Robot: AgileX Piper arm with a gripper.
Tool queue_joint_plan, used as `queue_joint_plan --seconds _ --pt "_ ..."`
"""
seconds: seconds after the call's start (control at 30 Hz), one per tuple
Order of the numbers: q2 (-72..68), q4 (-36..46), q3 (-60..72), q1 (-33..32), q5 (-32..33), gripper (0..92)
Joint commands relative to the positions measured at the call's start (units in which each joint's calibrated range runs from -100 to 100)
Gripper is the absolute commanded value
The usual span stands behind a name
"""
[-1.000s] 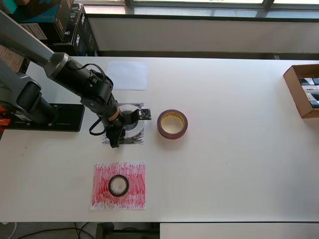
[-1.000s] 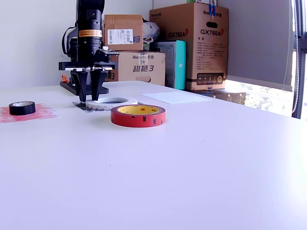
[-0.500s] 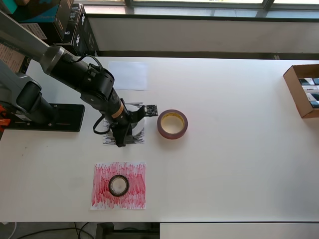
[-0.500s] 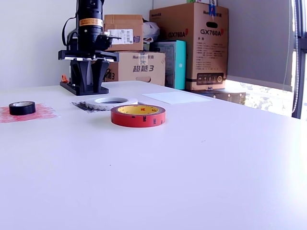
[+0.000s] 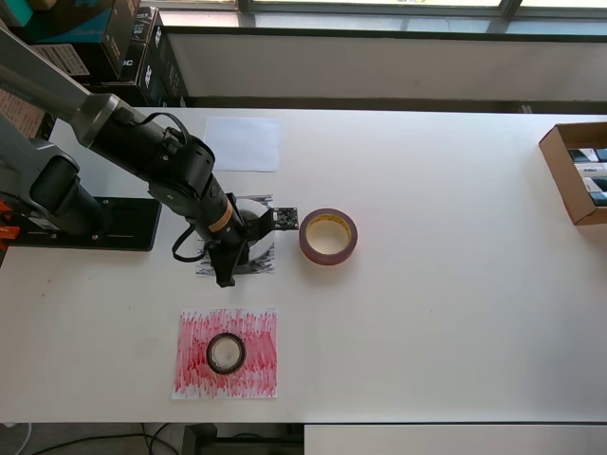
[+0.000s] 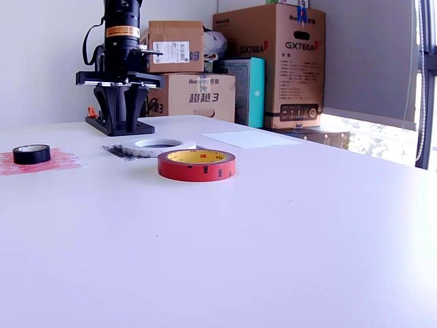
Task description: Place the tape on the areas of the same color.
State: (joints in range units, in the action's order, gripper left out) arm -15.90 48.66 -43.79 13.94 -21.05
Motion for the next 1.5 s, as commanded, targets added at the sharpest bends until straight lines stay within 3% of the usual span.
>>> queue_joint_plan --seconds 0.0,0.33,0.6,1.47 --pt "0.38 -0.51 0.4 0.02 -0.39 40.4" --pt "-0.28 -0.51 0.13 -0.22 0.18 41.5" --pt "-0.37 -0.51 0.04 -1.8 -1.04 65.9" --pt "-4.77 -0.51 -1.6 -1.48 -1.21 66.0"
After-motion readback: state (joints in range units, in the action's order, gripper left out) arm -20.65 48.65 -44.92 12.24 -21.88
